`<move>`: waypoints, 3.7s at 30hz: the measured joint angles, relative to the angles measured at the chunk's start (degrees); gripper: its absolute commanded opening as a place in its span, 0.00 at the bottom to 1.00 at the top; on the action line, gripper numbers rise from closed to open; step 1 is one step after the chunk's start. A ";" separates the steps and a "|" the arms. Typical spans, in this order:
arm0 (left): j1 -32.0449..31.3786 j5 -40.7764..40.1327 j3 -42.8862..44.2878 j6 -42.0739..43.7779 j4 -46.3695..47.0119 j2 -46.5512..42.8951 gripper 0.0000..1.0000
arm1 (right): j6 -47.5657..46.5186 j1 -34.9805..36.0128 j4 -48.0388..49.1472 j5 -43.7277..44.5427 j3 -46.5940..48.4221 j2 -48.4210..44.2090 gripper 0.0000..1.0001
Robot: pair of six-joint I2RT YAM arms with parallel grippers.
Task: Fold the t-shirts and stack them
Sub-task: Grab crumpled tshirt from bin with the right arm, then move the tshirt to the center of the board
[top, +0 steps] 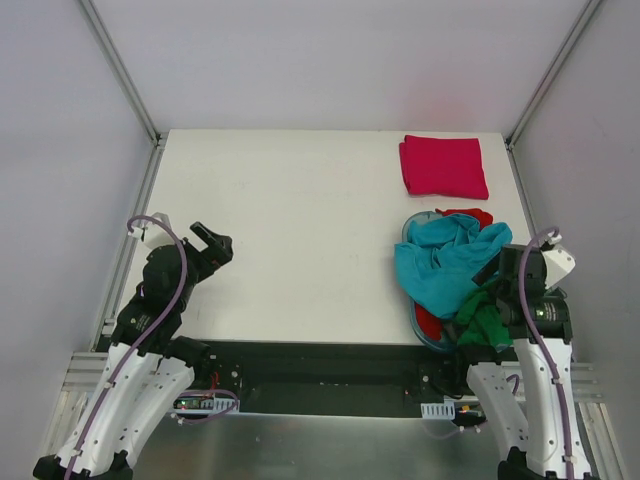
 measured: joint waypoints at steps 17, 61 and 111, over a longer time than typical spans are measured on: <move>0.00 0.81 -0.52 0.00 -0.09 -0.15 0.99 | 9.05 0.00 2.19 3.48 -10.27 -3.10 0.01; -0.02 4.33 -1.16 -0.79 0.44 1.68 0.99 | -13.92 27.02 38.16 -49.18 47.98 38.23 0.07; -0.02 17.35 -4.74 -5.81 12.74 46.71 0.00 | -33.79 44.39 41.92 -16.68 53.40 87.01 0.94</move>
